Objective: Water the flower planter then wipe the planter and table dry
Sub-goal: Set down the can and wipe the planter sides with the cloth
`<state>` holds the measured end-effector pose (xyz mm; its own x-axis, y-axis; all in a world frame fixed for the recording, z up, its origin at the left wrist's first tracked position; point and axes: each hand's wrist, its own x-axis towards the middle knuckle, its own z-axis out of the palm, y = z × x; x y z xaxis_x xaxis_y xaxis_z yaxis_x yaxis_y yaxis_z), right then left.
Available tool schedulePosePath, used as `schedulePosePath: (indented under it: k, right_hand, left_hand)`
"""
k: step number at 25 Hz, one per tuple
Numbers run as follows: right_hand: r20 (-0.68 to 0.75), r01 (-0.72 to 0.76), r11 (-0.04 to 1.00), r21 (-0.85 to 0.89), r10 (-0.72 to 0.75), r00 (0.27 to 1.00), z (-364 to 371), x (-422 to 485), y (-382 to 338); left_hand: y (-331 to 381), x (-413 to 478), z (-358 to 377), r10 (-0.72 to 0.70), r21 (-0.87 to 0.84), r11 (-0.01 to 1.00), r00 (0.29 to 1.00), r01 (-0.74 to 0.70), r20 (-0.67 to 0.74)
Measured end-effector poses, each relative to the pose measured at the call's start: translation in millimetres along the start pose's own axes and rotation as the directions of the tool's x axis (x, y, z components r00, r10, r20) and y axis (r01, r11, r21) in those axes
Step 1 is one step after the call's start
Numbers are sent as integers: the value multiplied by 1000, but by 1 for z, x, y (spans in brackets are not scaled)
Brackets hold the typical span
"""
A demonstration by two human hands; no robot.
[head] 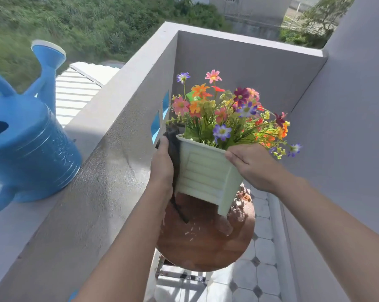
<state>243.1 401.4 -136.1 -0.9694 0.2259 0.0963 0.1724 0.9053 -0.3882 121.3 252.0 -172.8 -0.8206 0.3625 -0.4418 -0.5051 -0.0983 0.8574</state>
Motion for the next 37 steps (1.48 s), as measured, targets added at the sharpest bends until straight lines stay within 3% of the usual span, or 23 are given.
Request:
schedulePosePath:
  k: [7, 13, 16, 18, 24, 26, 30, 33, 37]
  right_hand:
    - [-27, 123, 992, -23, -124, 992, 8, -15, -4]
    - [-50, 74, 983, -165, -83, 995, 10, -21, -1]
    - [-204, 17, 903, -430, -115, 972, 14, -30, -12]
    - [-270, -43, 889, -455, -91, 958, 24, -30, -34]
    - [-397, -141, 888, -437, -51, 916, 52, -7, -59]
    - [-455, -114, 909, -402, -90, 886, 50, -9, -55]
    - [-544, -46, 986, -159, -49, 837, 35, -13, -47]
    - [-560, -66, 998, 7, 59, 826, 21, -19, -29]
    - [-498, -4, 995, 98, 53, 865, 9, -28, -5]
  left_hand:
    - [31, 27, 2, -260, 167, 958, 952, 233, 161]
    - [37, 25, 0, -195, 514, 851, 973, 106, 122]
    - [37, 21, 1, -115, 620, 784, 987, 23, 109]
    - [39, 19, 2, -89, 646, 763, 988, -15, 128]
    - [42, 18, 4, -87, 625, 780, 986, -23, 145]
    - [40, 21, 2, 23, 610, 783, 985, -123, 170]
    - [34, -11, 11, 279, 594, 742, 949, -312, 149]
    - [14, -59, 30, 256, 556, 771, 951, -310, 176]
    - [-15, -83, 43, 453, 374, 748, 834, -548, 316]
